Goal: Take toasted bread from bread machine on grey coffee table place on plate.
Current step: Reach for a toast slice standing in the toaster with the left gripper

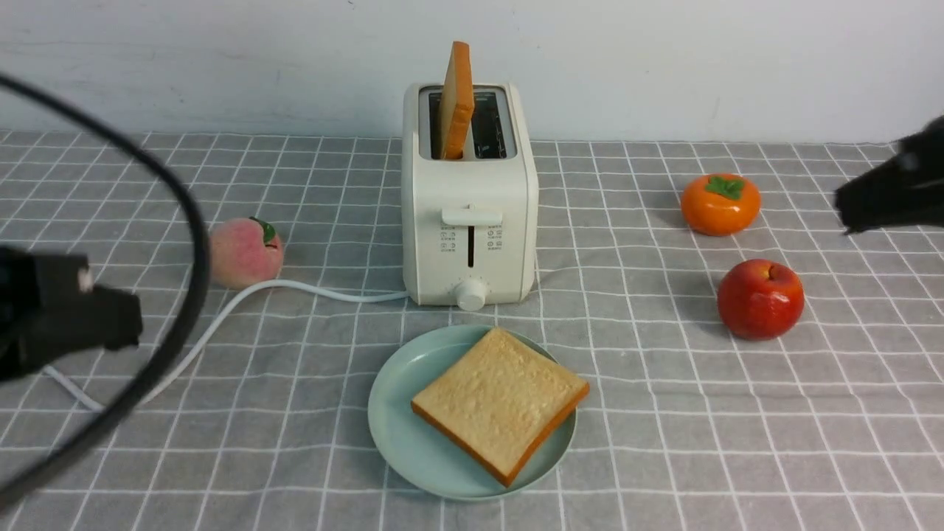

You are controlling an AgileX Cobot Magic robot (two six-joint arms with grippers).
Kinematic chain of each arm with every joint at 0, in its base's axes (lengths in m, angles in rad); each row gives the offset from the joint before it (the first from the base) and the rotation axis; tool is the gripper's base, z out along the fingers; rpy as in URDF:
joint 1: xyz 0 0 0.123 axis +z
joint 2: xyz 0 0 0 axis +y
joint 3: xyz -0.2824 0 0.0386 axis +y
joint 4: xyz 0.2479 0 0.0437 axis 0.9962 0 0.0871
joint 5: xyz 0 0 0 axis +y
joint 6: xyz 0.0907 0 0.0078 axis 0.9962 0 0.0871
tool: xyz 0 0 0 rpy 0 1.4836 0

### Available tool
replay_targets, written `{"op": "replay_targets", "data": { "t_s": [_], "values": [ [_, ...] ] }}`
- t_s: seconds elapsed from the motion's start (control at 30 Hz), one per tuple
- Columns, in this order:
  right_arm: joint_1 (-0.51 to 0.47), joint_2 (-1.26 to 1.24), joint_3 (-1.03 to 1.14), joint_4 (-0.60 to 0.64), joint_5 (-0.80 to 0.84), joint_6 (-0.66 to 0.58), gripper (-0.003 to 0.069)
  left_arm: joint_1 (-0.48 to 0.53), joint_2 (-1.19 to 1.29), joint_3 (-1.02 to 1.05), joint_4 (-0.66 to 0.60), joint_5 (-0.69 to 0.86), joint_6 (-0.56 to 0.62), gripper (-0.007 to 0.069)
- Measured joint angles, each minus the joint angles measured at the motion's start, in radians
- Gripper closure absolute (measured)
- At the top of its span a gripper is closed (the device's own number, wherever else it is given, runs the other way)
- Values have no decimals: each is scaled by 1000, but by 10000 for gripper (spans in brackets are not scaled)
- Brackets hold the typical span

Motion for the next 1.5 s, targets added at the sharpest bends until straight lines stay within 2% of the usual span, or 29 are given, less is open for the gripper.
{"op": "replay_targets", "data": {
  "t_s": [0.1, 0.17, 0.23, 0.33, 0.5, 0.63, 0.73, 0.8, 0.83, 0.87, 0.97, 1.07, 1.13, 1.2, 1.3, 1.33, 1.37, 1.4, 1.43, 1.47, 1.5],
  "values": [
    [0, -143, 92, 0, -77, 0, 676, 0, 99, -77, -1, 6, 11, 638],
    [0, -376, 261, -19, -264, 0, 676, -37, 235, -163, 8, -2, 11, 638],
    [0, -447, 341, -26, -333, 0, 675, -64, 281, -204, 21, -13, 3, 638],
    [0, -640, 545, -37, -523, 18, 669, -193, 444, -337, 85, -92, -38, 638],
    [0, -806, 737, -75, -636, 18, 667, -279, 657, -589, 214, -137, -169, 638],
    [0, -868, 783, -128, -636, 3, 664, -310, 783, -734, 268, -149, -187, 626],
    [0, -880, 792, -158, -610, 2, 662, -334, 882, -848, 288, -178, -192, 542],
    [0, -882, 792, -165, -578, 2, 660, -350, 965, -909, 300, -230, -192, 414],
    [0, -882, 792, -165, -575, 2, 660, -351, 971, -913, 302, -235, -192, 403],
    [0, -882, 792, -168, -557, 2, 659, -353, 1016, -931, 316, -279, -192, 312],
    [0, -882, 793, -171, -525, 2, 658, -354, 1088, -937, 349, -379, -192, 160],
    [0, -882, 793, -172, -499, 2, 657, -353, 1142, -937, 364, -465, -192, 76],
    [0, -882, 793, -172, -485, 2, 656, -353, 1173, -937, 376, -519, -192, 53],
    [0, -882, 793, -173, -479, 2, 655, -353, 1195, -937, 388, -558, -192, 55],
    [0, -882, 793, -176, -470, 2, 656, -353, 1231, -937, 416, -608, -192, 163],
    [0, -882, 793, -176, -467, 2, 656, -353, 1233, -937, 430, -610, -192, 251],
    [0, -882, 793, -176, -467, 2, 656, -352, 1233, -937, 433, -610, -192, 286],
    [0, -882, 793, -176, -466, 2, 655, -351, 1229, -937, 445, -608, -192, 363],
    [0, -882, 793, -176, -466, 2, 655, -351, 1218, -937, 473, -596, -192, 499],
    [0, -882, 793, -176, -466, 2, 655, -350, 1205, -938, 490, -588, -192, 550],
    [0, -882, 793, -176, -466, 2, 655, -350, 1199, -938, 490, -584, -194, 559]
  ]
}}
